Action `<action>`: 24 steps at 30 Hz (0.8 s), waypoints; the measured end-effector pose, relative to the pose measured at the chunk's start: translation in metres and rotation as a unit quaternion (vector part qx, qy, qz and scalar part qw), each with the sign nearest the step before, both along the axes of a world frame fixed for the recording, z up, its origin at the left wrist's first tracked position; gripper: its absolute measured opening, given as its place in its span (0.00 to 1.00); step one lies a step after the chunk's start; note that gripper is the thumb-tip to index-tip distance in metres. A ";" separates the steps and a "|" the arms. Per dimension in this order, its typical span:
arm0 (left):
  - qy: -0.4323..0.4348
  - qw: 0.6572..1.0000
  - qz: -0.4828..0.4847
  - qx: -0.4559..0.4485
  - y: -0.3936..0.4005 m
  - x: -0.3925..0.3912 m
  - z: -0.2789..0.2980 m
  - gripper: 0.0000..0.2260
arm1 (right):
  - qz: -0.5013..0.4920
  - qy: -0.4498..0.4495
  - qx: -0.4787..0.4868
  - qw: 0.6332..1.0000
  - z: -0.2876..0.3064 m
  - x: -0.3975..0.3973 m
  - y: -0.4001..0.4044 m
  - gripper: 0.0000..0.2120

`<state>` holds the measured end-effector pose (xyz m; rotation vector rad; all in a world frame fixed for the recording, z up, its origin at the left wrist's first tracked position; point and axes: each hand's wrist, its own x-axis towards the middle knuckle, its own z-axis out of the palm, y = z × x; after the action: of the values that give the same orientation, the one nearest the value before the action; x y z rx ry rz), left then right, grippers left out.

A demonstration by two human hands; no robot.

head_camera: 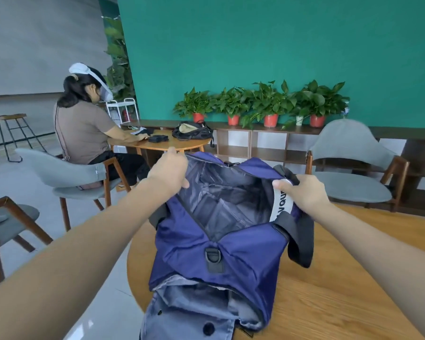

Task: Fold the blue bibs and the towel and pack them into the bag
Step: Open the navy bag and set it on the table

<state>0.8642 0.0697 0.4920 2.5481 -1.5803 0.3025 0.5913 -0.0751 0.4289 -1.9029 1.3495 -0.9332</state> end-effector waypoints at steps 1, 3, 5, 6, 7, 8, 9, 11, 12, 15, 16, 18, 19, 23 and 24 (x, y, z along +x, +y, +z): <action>-0.007 1.000 -0.001 -0.004 0.001 0.000 0.007 0.20 | 0.004 -0.004 0.002 1.000 0.001 -0.001 0.000 0.22; -0.021 1.000 -0.006 -0.006 0.001 -0.002 0.011 0.23 | 0.004 -0.015 0.007 1.000 -0.001 -0.002 0.001 0.21; -0.014 1.000 -0.010 0.003 -0.001 -0.006 0.000 0.26 | -0.006 -0.007 0.004 1.000 -0.008 -0.003 0.004 0.22; -0.008 1.000 -0.012 0.009 -0.002 -0.007 -0.013 0.27 | -0.008 0.006 0.001 1.000 -0.013 -0.003 0.006 0.22; -0.006 1.000 -0.015 0.021 -0.004 -0.009 -0.029 0.28 | -0.007 0.025 0.000 1.000 -0.021 -0.004 0.008 0.21; -0.007 0.999 -0.014 0.038 -0.005 -0.010 -0.046 0.28 | -0.003 0.044 0.007 0.999 -0.030 -0.004 0.010 0.20; -0.006 0.999 -0.012 0.052 -0.006 -0.012 -0.062 0.28 | 0.000 0.060 0.017 0.998 -0.041 -0.003 0.011 0.19; 0.005 0.998 -0.009 0.066 -0.006 -0.014 -0.088 0.28 | -0.003 0.103 0.035 0.994 -0.059 0.002 0.011 0.19; 0.008 0.998 -0.011 0.067 -0.007 -0.014 -0.096 0.27 | -0.014 0.148 0.032 0.988 -0.062 0.005 0.014 0.22; -0.018 0.998 -0.019 0.059 -0.006 -0.013 -0.105 0.27 | -0.057 0.298 -0.136 0.943 -0.058 0.019 0.023 0.32; -0.038 0.998 -0.026 0.050 -0.007 -0.014 -0.105 0.27 | -0.030 0.275 -0.205 0.939 -0.053 0.028 0.029 0.31; -0.056 0.997 -0.055 0.004 -0.010 -0.018 -0.109 0.23 | 0.088 0.191 -0.255 0.944 -0.044 0.047 0.043 0.21; -0.042 0.995 -0.081 -0.029 -0.011 -0.022 -0.112 0.22 | 0.143 0.168 -0.242 0.945 -0.044 0.058 0.049 0.16; 0.161 0.976 -0.141 -0.042 -0.015 -0.035 -0.130 0.21 | 0.231 0.307 -0.092 0.919 -0.067 0.082 0.057 0.24; 0.173 0.978 -0.118 0.013 -0.014 -0.034 -0.135 0.24 | 0.224 0.358 -0.052 0.905 -0.073 0.078 0.054 0.32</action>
<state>0.8299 0.0558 0.3565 2.2410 -1.7249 -0.1786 0.6694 -0.0206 0.3563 -2.6261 1.1377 -0.0553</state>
